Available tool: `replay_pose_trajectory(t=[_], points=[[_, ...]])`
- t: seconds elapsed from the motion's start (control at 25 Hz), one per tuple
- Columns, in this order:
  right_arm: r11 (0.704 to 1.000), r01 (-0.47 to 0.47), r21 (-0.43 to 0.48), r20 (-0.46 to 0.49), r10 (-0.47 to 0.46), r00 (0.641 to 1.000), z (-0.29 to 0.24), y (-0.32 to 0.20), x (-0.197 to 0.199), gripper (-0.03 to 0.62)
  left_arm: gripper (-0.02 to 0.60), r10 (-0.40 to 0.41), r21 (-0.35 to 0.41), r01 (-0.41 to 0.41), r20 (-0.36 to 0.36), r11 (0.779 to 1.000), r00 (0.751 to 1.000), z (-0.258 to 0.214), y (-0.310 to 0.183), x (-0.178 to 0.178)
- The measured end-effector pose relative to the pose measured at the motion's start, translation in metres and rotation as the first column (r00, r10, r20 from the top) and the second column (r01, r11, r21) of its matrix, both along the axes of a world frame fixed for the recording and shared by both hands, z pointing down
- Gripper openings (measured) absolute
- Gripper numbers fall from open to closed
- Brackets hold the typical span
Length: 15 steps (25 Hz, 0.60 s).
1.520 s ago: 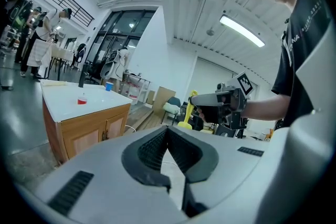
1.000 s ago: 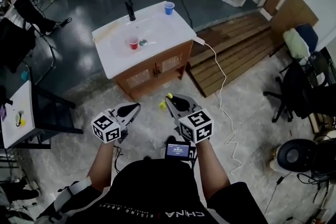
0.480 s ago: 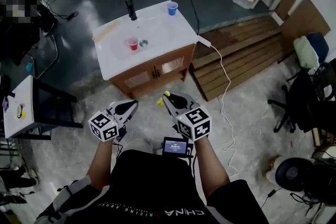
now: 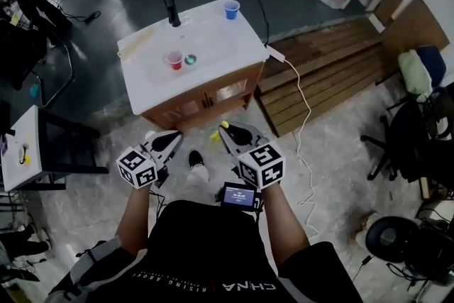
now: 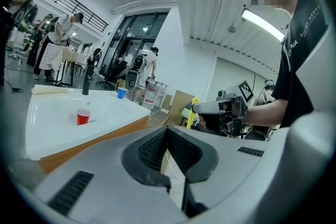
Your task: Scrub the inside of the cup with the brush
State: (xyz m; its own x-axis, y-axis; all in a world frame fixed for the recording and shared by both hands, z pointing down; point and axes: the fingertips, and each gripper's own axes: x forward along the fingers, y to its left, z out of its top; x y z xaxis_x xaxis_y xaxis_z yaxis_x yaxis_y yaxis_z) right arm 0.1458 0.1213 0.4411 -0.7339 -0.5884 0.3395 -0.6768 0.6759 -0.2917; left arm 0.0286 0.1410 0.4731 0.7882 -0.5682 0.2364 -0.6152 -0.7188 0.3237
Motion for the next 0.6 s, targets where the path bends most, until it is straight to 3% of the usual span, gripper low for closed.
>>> replay_pose_trajectory(t=[0.16,0.6], points=[[1.0,-0.012,-0.001,-0.017,0.012,1.0,0.001,-0.034,-0.004,0.04,0.004,0.012,-0.001,-0.012,-0.03,1.0,0.999,0.0,-0.035,-0.003],[1.0,-0.024,-0.007,-0.028,0.024,0.999,-0.002,-0.138,-0.042,0.04,0.003,0.049,-0.001,-0.049,-0.023,0.999,0.999,-0.005,-0.142,-0.037]])
